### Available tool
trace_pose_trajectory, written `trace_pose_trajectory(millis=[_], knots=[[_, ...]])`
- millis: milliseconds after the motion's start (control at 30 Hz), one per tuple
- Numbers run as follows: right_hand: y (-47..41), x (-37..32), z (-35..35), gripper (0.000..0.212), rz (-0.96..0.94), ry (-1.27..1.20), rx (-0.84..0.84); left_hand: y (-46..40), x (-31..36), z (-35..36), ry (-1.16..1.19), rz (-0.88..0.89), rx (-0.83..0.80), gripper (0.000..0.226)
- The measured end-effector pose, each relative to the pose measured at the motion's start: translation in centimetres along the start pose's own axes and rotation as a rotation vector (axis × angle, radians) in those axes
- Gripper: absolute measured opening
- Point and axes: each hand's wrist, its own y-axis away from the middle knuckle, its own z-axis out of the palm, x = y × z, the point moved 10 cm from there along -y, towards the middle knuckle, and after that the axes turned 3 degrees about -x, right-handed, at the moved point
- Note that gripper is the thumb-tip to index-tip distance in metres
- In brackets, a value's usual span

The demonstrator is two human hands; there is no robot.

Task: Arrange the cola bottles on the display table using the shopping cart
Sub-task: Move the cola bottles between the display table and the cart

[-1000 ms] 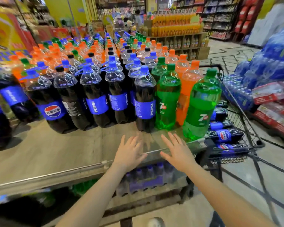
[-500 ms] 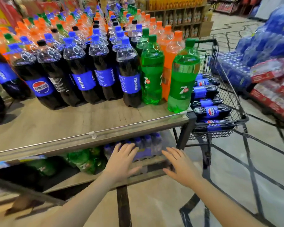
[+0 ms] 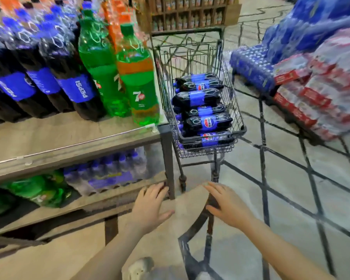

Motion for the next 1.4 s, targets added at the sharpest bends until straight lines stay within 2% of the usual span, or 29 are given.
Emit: trace_pose_trajectory(millis=[300,567,867,1167,1400], knots=[[0.2,9.8,-2.8,0.068,0.127,-0.078,0.078,-8.9,5.1,-0.4,-0.02,0.02,-0.012,0.069],[-5.4,17.2,-5.5,0.069,0.188,-0.089,0.07,-18.0,4.1,2.3,0.045,0.056,-0.044,0.073],[-13.3,23.4,-8.6,0.068,0.156,-0.032,0.0,-28.9,3.3,1.5,0.118,0.076,-0.015,0.072],[-21.1,29.0,-11.2,0.069,0.077,-0.059,-0.076,-35.9,1.6,2.6,0.144,-0.049,0.023,0.069],[-28.4,34.8,-15.2,0.07,-0.055,-0.054,-0.104,-42.7,1.5,2.5,0.148,-0.264,0.025,0.072]])
